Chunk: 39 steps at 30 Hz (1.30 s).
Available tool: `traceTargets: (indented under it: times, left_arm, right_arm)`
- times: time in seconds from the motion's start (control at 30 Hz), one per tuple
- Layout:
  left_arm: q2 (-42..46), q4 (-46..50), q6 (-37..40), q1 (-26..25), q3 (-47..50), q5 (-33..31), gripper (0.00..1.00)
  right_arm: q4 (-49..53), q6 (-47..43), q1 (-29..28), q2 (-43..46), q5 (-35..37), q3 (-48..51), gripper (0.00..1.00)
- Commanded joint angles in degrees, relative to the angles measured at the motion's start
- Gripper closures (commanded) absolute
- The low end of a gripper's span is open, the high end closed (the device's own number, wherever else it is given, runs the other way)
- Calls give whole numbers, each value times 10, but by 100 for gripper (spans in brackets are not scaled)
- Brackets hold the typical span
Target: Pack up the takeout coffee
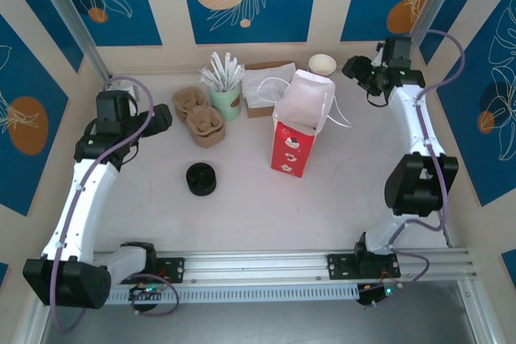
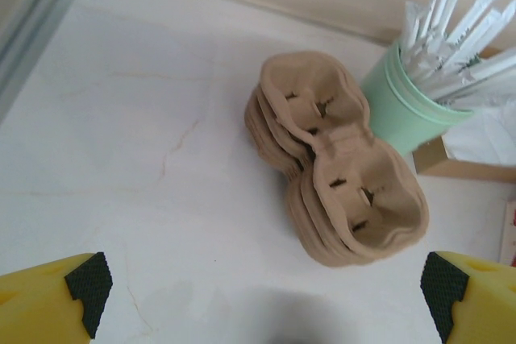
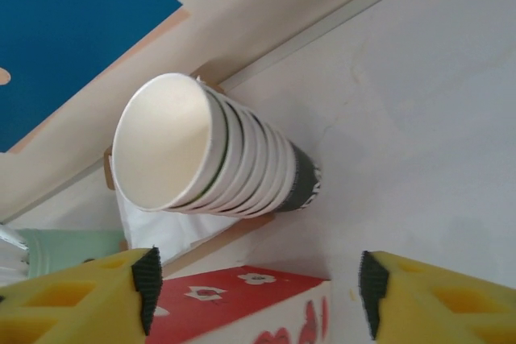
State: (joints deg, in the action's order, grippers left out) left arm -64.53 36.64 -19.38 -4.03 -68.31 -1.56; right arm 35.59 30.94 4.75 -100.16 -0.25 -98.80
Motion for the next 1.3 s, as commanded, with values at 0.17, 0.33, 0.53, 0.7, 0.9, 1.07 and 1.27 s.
traceTargets:
  times: [0.17,0.33,0.53,0.7,0.9,1.07,1.27]
  left_arm:
    - [-26,77,24,-5,-46,62,3]
    - [-32,83,20,-5,-57,80,5]
    - [-30,85,15,-5,-60,68,5]
    - [-30,91,17,-5,-60,61,5]
    - [-31,91,20,-5,-57,57,5]
    - [-35,91,21,-5,-58,57,5]
    - [-38,93,20,-5,-62,61,4]
  right_arm:
    - [88,-3,-27,-118,6,-171,36]
    - [102,-8,-39,-169,19,-236,40]
    - [113,-12,-50,-212,27,-283,47]
    - [125,-19,-61,-236,42,-312,51]
    - [125,-19,-66,-246,57,-318,51]
    - [122,-22,-68,-250,72,-318,51]
    - [118,-22,-68,-256,77,-319,61]
